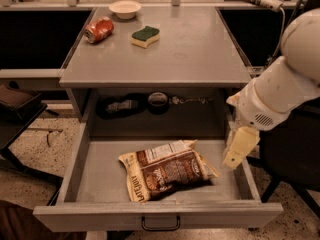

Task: Pick brown chip bag from top drawer and place on counter

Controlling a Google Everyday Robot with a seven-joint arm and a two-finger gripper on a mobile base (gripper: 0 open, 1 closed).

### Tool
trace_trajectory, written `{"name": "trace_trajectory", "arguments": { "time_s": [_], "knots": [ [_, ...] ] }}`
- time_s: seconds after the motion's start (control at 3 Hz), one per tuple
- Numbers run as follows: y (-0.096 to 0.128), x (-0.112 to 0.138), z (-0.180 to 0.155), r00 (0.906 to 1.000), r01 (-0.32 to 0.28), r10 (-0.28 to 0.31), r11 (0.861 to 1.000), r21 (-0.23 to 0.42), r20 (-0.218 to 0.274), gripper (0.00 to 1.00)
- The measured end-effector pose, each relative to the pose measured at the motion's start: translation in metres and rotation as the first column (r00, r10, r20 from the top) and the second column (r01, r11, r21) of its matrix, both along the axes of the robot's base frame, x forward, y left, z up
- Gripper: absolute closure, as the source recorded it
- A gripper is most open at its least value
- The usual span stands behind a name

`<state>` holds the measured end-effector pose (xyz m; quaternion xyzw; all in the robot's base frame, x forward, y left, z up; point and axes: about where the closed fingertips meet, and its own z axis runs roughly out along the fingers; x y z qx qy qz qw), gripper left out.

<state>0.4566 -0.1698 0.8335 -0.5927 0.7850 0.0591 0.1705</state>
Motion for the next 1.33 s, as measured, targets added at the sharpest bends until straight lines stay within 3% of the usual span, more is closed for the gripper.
{"name": "trace_trajectory", "arguments": {
  "time_s": [0.67, 1.0, 1.33],
  "knots": [
    [0.002, 0.007, -0.002, 0.9996, 0.006, -0.006, 1.000, 0.005, 0.027, 0.00],
    [0.024, 0.009, -0.038, 0.9998, -0.019, 0.020, 0.999, 0.044, -0.008, 0.00],
    [0.067, 0.014, -0.098, 0.9979, -0.046, 0.049, 0.996, 0.083, -0.043, 0.00]
  ]
}}
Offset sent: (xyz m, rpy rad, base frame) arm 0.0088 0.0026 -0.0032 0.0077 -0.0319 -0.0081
